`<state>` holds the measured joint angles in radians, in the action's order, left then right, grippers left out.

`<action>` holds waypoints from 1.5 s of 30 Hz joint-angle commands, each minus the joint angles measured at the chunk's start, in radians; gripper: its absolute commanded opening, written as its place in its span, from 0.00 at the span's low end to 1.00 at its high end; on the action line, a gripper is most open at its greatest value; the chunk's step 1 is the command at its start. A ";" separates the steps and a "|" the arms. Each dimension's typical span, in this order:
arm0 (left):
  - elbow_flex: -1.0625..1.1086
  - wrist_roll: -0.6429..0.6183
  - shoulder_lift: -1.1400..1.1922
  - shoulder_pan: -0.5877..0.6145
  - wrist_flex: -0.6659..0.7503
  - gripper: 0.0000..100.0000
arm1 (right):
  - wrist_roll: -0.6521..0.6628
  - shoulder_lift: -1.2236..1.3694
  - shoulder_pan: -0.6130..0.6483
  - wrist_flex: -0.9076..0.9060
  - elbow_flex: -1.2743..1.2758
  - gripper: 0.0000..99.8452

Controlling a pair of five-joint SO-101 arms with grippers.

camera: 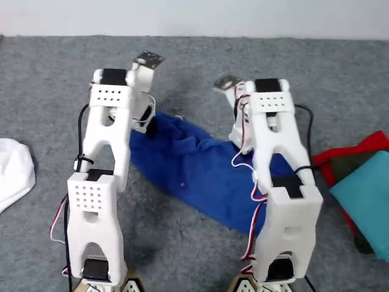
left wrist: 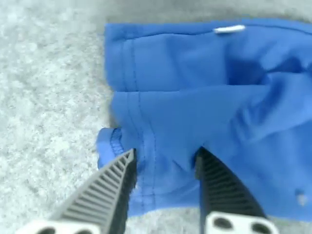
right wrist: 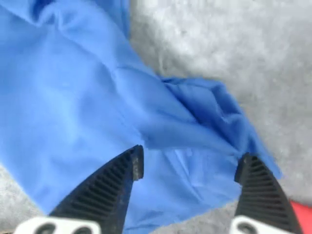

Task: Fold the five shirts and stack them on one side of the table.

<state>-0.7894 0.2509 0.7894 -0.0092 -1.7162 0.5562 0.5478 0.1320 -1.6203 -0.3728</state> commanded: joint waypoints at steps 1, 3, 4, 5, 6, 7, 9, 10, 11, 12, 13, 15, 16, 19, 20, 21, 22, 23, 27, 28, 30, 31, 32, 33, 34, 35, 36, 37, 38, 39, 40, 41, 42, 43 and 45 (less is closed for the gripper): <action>-0.008 -0.069 -0.043 0.002 0.084 0.20 | 0.011 0.042 0.008 0.012 -0.040 0.29; -0.005 -0.097 -0.041 -0.012 0.135 0.20 | 0.011 0.068 0.008 0.016 -0.040 0.27; -0.004 -0.106 -0.041 -0.023 0.152 0.20 | 0.011 0.077 0.008 0.021 -0.049 0.25; -0.004 -0.110 -0.041 -0.032 0.166 0.19 | 0.011 0.087 0.004 0.022 -0.061 0.23; -0.004 -0.118 -0.041 -0.043 0.175 0.18 | 0.011 0.093 0.001 0.025 -0.078 0.19; -0.007 -0.123 -0.041 -0.051 0.176 0.16 | 0.011 0.096 -0.002 0.025 -0.094 0.16; -0.008 -0.123 -0.041 -0.058 0.170 0.13 | 0.011 0.099 -0.019 0.027 -0.126 0.13; -0.005 -0.123 -0.041 -0.058 0.169 0.12 | 0.011 0.099 -0.027 0.027 -0.140 0.13; -0.005 -0.123 -0.041 -0.054 0.164 0.12 | 0.012 0.101 -0.038 0.027 -0.150 0.13; -0.005 -0.123 -0.041 -0.046 0.150 0.12 | 0.012 0.101 -0.048 0.028 -0.160 0.13; -0.007 -0.123 -0.041 -0.038 0.137 0.12 | 0.014 0.101 -0.059 0.042 -0.161 0.13; -0.010 -0.123 -0.043 -0.021 0.097 0.12 | 0.043 0.102 -0.079 0.070 -0.161 0.12; -0.012 -0.123 -0.048 -0.011 0.069 0.12 | 0.060 0.102 -0.087 0.084 -0.160 0.12; -0.013 -0.121 -0.052 0.026 -0.015 0.12 | 0.103 0.111 -0.117 0.088 -0.163 0.12; -0.013 -0.118 -0.052 0.044 -0.032 0.12 | 0.112 0.113 -0.133 0.085 -0.163 0.12; -0.013 -0.118 -0.052 0.066 -0.038 0.12 | 0.120 0.113 -0.151 0.081 -0.163 0.12; -0.013 -0.117 -0.054 0.086 -0.038 0.12 | 0.124 0.111 -0.171 0.073 -0.163 0.12; -0.013 -0.115 -0.054 0.107 -0.037 0.12 | 0.124 0.110 -0.194 0.067 -0.163 0.12; -0.048 -0.115 -0.054 0.141 -0.038 0.12 | 0.170 0.125 -0.272 0.068 -0.157 0.12; -0.051 -0.115 -0.054 0.141 -0.038 0.12 | 0.184 0.137 -0.282 0.071 -0.153 0.12; -0.051 -0.118 -0.054 0.138 -0.040 0.12 | 0.195 0.153 -0.289 0.061 -0.153 0.12; -0.051 -0.121 -0.054 0.140 -0.040 0.12 | 0.195 0.150 -0.289 0.033 -0.153 0.13; -0.051 -0.121 -0.055 0.144 -0.040 0.12 | 0.193 0.136 -0.282 -0.016 -0.153 0.13; -0.051 -0.123 -0.055 0.158 -0.040 0.12 | 0.193 0.117 -0.275 -0.070 -0.153 0.13; -0.054 -0.123 -0.061 0.175 -0.040 0.12 | 0.193 0.093 -0.263 -0.110 -0.153 0.13; -0.056 -0.123 -0.075 0.193 -0.040 0.12 | 0.193 0.064 -0.257 -0.142 -0.153 0.15; -0.054 -0.123 -0.094 0.215 -0.040 0.12 | 0.192 0.033 -0.251 -0.159 -0.153 0.17; -0.053 -0.123 -0.112 0.235 -0.041 0.12 | 0.192 0.008 -0.248 -0.163 -0.152 0.20; -0.045 -0.123 -0.133 0.252 -0.041 0.12 | 0.195 -0.013 -0.246 -0.163 -0.149 0.23; -0.021 -0.123 -0.160 0.272 -0.041 0.12 | 0.199 -0.025 -0.246 -0.160 -0.146 0.27; 0.019 -0.118 -0.192 0.287 -0.041 0.12 | 0.199 -0.022 -0.248 -0.157 -0.144 0.30; 0.074 -0.115 -0.227 0.299 -0.041 0.12 | 0.201 -0.012 -0.248 -0.154 -0.141 0.33; 0.137 -0.104 -0.264 0.305 -0.041 0.12 | 0.201 0.004 -0.249 -0.157 -0.141 0.36; 0.200 -0.080 -0.305 0.310 -0.041 0.12 | 0.201 0.024 -0.251 -0.162 -0.140 0.39; 0.329 -0.037 -0.402 0.311 -0.041 0.12 | 0.201 0.054 -0.254 -0.173 -0.140 0.42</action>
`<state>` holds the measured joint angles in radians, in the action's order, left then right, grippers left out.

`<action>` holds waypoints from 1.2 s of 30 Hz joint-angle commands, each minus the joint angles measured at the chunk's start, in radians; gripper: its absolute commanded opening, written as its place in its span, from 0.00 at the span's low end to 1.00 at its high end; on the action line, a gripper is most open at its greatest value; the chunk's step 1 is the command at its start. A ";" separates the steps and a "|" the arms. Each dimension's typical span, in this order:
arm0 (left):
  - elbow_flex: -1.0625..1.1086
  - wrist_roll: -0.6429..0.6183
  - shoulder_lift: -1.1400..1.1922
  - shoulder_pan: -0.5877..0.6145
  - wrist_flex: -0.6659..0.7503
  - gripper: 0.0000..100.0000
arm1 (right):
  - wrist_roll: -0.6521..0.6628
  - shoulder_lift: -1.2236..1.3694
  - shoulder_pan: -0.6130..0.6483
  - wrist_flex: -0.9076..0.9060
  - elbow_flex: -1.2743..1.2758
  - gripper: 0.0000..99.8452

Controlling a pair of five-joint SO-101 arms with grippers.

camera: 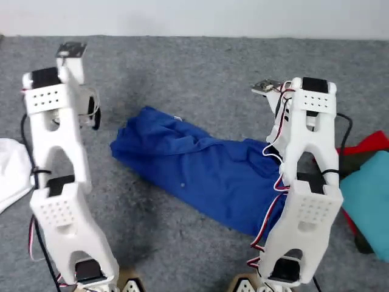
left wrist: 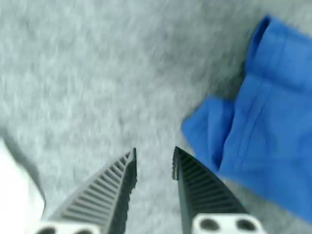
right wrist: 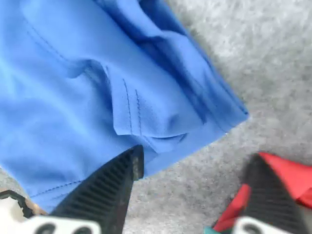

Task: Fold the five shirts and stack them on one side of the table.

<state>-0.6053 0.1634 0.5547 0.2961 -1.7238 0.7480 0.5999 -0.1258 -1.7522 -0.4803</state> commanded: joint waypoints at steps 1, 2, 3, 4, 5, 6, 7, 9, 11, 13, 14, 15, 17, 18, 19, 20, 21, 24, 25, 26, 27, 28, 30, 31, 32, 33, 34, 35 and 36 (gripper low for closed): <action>0.202 0.061 -0.216 0.006 -0.034 0.12 | 0.009 0.013 0.005 -0.044 -0.031 0.42; 0.257 0.066 -0.269 0.006 -0.032 0.12 | 0.009 0.016 0.008 -0.044 -0.021 0.42; 0.306 0.066 -0.321 0.006 -0.032 0.12 | 0.009 0.012 0.012 -0.042 -0.009 0.42; 0.349 0.066 -0.371 0.002 -0.032 0.12 | 0.008 0.002 0.019 -0.042 0.002 0.42; 0.389 0.066 -0.420 0.000 -0.032 0.12 | 0.006 -0.013 0.035 -0.044 0.011 0.42; 0.424 0.066 -0.466 0.000 -0.031 0.12 | 0.006 -0.033 0.050 -0.044 0.031 0.42; 0.455 0.066 -0.509 0.000 -0.031 0.12 | 0.008 -0.058 0.061 -0.042 0.054 0.42; 0.507 0.068 -0.585 0.005 -0.031 0.12 | 0.008 -0.110 0.090 -0.042 0.107 0.42; 0.552 0.071 -0.649 0.005 -0.031 0.12 | 0.006 -0.165 0.116 -0.041 0.176 0.42; 0.595 0.071 -0.707 0.005 -0.031 0.12 | 0.006 -0.226 0.122 -0.005 0.252 0.42; 0.615 0.071 -0.729 0.003 -0.031 0.12 | 0.008 -0.257 0.117 0.039 0.293 0.42; 0.634 0.071 -0.746 0.003 -0.031 0.12 | 0.008 -0.280 0.116 0.082 0.338 0.42; 0.665 0.071 -0.772 0.003 -0.031 0.12 | 0.009 -0.318 0.117 0.147 0.443 0.42; 0.677 0.071 -0.783 0.003 -0.031 0.12 | 0.012 -0.335 0.128 0.176 0.503 0.42; 0.688 0.069 -0.790 0.005 -0.031 0.12 | 0.017 -0.349 0.137 0.205 0.557 0.42; 0.699 0.069 -0.798 0.005 -0.031 0.12 | 0.025 -0.364 0.142 0.231 0.605 0.42; 0.710 0.069 -0.802 0.005 -0.031 0.12 | 0.023 -0.380 0.142 0.268 0.644 0.42; 0.734 0.071 -0.816 0.006 -0.031 0.12 | 0.021 -0.420 0.142 0.375 0.727 0.42; 0.739 0.071 -0.822 0.006 -0.031 0.12 | 0.014 -0.427 0.142 0.397 0.747 0.42; 0.739 0.071 -0.830 0.006 -0.031 0.12 | 0.006 -0.433 0.143 0.415 0.760 0.42; 0.739 0.069 -0.838 0.006 -0.031 0.12 | 0.002 -0.437 0.147 0.429 0.769 0.42; 0.739 0.069 -0.844 0.006 -0.031 0.12 | -0.003 -0.437 0.147 0.440 0.770 0.42; 0.739 0.071 -0.852 0.006 -0.031 0.12 | -0.005 -0.433 0.148 0.472 0.775 0.40; 0.739 0.071 -0.853 0.005 -0.031 0.12 | -0.005 -0.432 0.151 0.487 0.779 0.37; 0.739 0.071 -0.855 0.002 -0.031 0.12 | -0.005 -0.432 0.153 0.503 0.784 0.33; 0.739 0.071 -0.855 0.002 -0.031 0.12 | -0.006 -0.432 0.156 0.518 0.787 0.28; 0.739 0.068 -0.855 0.000 -0.031 0.12 | -0.006 -0.432 0.162 0.532 0.789 0.23; 0.739 0.068 -0.855 0.000 -0.031 0.12 | -0.006 -0.432 0.163 0.544 0.790 0.19; 0.739 0.068 -0.855 0.000 -0.031 0.12 | -0.006 -0.432 0.165 0.558 0.795 0.17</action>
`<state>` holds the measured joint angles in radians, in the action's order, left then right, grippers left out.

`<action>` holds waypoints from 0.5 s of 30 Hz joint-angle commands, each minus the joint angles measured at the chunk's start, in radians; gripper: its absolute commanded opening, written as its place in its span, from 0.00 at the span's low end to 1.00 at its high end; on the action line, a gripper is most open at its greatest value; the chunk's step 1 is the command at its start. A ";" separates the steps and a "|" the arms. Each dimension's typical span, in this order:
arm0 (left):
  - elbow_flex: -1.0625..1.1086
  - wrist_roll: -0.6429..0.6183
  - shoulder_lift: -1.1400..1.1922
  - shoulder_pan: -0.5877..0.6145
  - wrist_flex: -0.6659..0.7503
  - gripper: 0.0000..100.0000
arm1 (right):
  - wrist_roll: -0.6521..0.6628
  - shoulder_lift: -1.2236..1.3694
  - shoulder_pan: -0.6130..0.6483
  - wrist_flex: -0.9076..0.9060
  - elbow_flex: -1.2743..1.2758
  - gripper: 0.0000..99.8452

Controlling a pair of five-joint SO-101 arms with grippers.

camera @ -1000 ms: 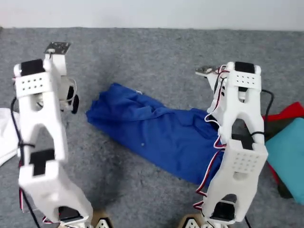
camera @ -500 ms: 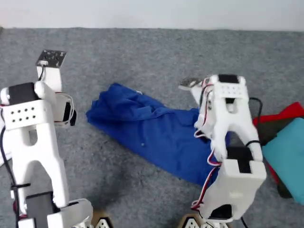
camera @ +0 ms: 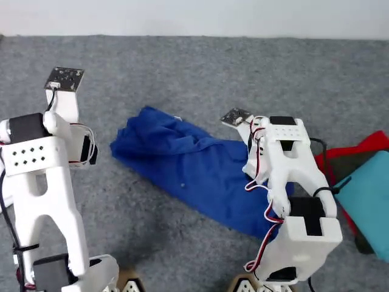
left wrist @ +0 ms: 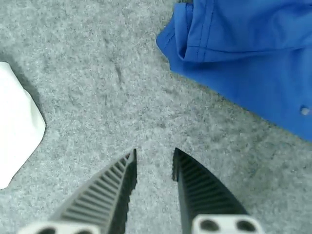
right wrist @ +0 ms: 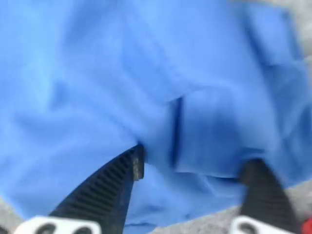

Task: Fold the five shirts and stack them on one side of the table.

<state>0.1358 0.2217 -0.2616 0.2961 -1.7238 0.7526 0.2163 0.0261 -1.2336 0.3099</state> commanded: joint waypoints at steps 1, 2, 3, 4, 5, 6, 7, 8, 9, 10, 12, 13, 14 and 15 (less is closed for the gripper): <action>-0.002 0.009 -0.038 0.000 -0.031 0.12 | -0.009 -0.050 0.015 0.056 0.011 0.17; -0.002 0.008 -0.038 0.000 -0.031 0.12 | -0.008 -0.050 0.015 0.067 0.015 0.17; -0.002 0.008 -0.038 0.000 -0.031 0.12 | -0.005 -0.050 0.015 0.071 0.020 0.18; -0.002 0.008 -0.038 0.002 -0.032 0.12 | -0.003 -0.050 0.015 0.073 0.023 0.18; -0.002 0.008 -0.038 0.003 -0.032 0.12 | -0.003 -0.050 0.015 0.068 0.023 0.17; -0.002 0.008 -0.038 0.006 -0.032 0.12 | -0.003 -0.054 0.015 0.067 0.025 0.17; -0.001 0.008 -0.038 0.006 -0.032 0.12 | -0.003 -0.059 0.015 0.064 0.025 0.17; -0.001 0.008 -0.038 0.006 -0.032 0.12 | -0.008 -0.061 0.012 0.064 0.025 0.17; -0.001 0.008 -0.038 0.006 -0.032 0.12 | -0.008 -0.061 0.012 0.062 0.023 0.17; -0.001 0.008 -0.038 0.006 -0.032 0.12 | -0.006 -0.061 0.010 0.047 0.020 0.16; -0.001 0.008 -0.038 0.006 -0.032 0.12 | -0.002 -0.062 0.012 0.018 0.018 0.13; -0.001 0.008 -0.038 0.006 -0.032 0.12 | -0.002 -0.065 0.012 -0.001 0.017 0.12; -0.001 0.008 -0.038 0.006 -0.032 0.12 | -0.002 -0.076 0.012 -0.018 0.020 0.12; -0.001 0.008 -0.038 0.006 -0.032 0.12 | -0.002 -0.093 0.012 -0.031 0.023 0.12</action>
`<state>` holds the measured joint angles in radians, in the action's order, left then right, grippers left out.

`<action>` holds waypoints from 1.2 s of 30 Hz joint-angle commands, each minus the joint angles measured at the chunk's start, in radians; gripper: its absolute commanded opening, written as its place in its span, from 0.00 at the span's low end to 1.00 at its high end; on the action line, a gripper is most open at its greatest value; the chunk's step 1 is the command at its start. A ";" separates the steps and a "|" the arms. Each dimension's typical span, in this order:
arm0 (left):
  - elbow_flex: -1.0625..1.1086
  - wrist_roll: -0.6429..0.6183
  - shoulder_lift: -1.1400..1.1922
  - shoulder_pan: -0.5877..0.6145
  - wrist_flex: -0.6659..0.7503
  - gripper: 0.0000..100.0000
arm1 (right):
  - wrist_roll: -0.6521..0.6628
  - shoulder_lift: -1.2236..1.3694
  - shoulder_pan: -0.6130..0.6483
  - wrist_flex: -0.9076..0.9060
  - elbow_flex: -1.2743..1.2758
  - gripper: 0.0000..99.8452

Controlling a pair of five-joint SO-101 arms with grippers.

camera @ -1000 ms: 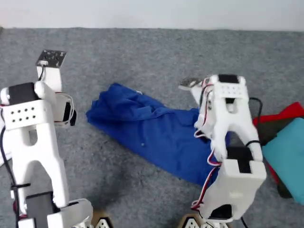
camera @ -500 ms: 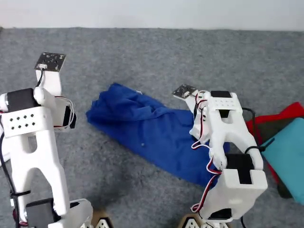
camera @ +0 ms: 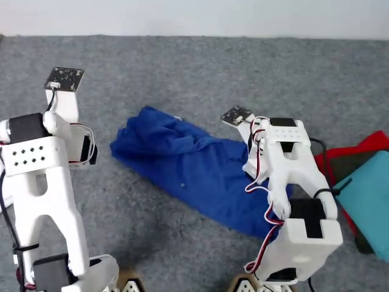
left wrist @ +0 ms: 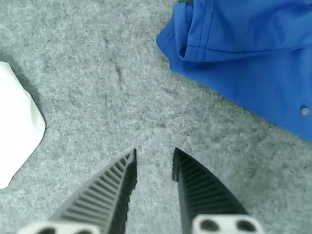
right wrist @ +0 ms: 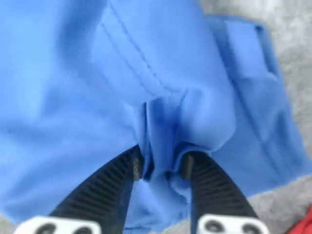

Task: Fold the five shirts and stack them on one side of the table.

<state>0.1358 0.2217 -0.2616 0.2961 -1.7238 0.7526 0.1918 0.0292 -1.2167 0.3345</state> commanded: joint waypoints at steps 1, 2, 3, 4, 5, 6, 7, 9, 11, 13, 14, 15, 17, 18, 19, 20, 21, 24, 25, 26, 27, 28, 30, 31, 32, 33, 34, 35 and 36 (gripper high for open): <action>-0.001 0.008 -0.038 0.006 -0.032 0.12 | -0.003 -0.088 0.008 -0.065 0.000 0.12; -0.001 0.008 -0.038 0.006 -0.032 0.12 | -0.003 -0.113 0.008 -0.088 0.000 0.12; -0.001 0.008 -0.038 0.006 -0.032 0.12 | -0.003 -0.140 0.015 -0.113 0.002 0.12; -0.001 0.008 -0.038 0.006 -0.032 0.12 | -0.003 -0.170 0.022 -0.137 0.002 0.12; -0.001 0.008 -0.038 0.006 -0.032 0.12 | -0.003 -0.199 0.039 -0.162 0.002 0.11; -0.001 0.008 -0.038 0.006 -0.032 0.12 | -0.002 -0.226 0.053 -0.185 0.003 0.09; -0.001 0.008 -0.038 0.006 -0.032 0.12 | -0.002 -0.255 0.065 -0.205 0.011 0.07; -0.001 0.011 -0.038 0.006 -0.032 0.12 | -0.002 -0.309 0.101 -0.231 0.048 0.06; -0.001 0.011 -0.038 0.006 -0.032 0.12 | -0.002 -0.360 0.136 -0.234 0.121 0.05; -0.001 0.011 -0.038 0.006 -0.032 0.12 | -0.002 -0.409 0.173 -0.232 0.210 0.05; -0.001 0.012 -0.038 0.006 -0.032 0.12 | -0.008 -0.438 0.183 -0.228 0.250 0.05; -0.001 0.012 -0.038 0.006 -0.032 0.12 | -0.011 -0.467 0.186 -0.213 0.282 0.06; 0.001 0.012 -0.038 0.006 -0.032 0.12 | -0.035 -0.532 0.162 -0.148 0.318 0.09; 0.004 0.012 -0.038 0.006 -0.032 0.12 | -0.043 -0.556 0.137 -0.108 0.324 0.11; 0.010 0.012 -0.038 0.006 -0.032 0.12 | -0.048 -0.575 0.110 -0.059 0.331 0.14; 0.016 0.012 -0.038 0.006 -0.032 0.12 | -0.044 -0.579 0.085 -0.001 0.341 0.17; 0.025 0.012 -0.040 0.006 -0.032 0.12 | -0.044 -0.576 0.064 0.053 0.345 0.19; 0.044 0.012 -0.040 0.008 -0.032 0.12 | -0.038 -0.518 0.031 0.145 0.350 0.19; 0.045 0.012 -0.040 0.008 -0.032 0.12 | -0.018 -0.484 0.030 0.153 0.342 0.19; 0.045 0.012 -0.040 0.008 -0.032 0.12 | 0.005 -0.453 0.028 0.162 0.341 0.18; 0.045 0.012 -0.040 0.008 -0.032 0.12 | 0.018 -0.421 0.028 0.176 0.336 0.18; 0.045 0.012 -0.040 0.008 -0.032 0.12 | 0.023 -0.392 0.027 0.188 0.328 0.18; 0.045 0.012 -0.040 0.008 -0.032 0.12 | 0.023 -0.344 0.025 0.203 0.307 0.17; 0.045 0.012 -0.040 0.008 -0.032 0.12 | 0.023 -0.325 0.025 0.206 0.295 0.17; 0.045 0.012 -0.040 0.008 -0.032 0.12 | 0.023 -0.303 0.025 0.206 0.278 0.17; 0.045 0.012 -0.040 0.008 -0.032 0.12 | 0.025 -0.282 0.025 0.206 0.261 0.17; 0.045 0.012 -0.040 0.008 -0.032 0.12 | 0.025 -0.265 0.025 0.206 0.242 0.17; 0.045 0.012 -0.040 0.008 -0.032 0.12 | 0.026 -0.251 0.025 0.206 0.227 0.17; 0.045 0.012 -0.040 0.008 -0.032 0.12 | 0.026 -0.239 0.025 0.206 0.210 0.17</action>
<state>0.1834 0.2217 -0.2631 0.2961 -1.7254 0.7664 -0.0660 0.0644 -1.0249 0.6322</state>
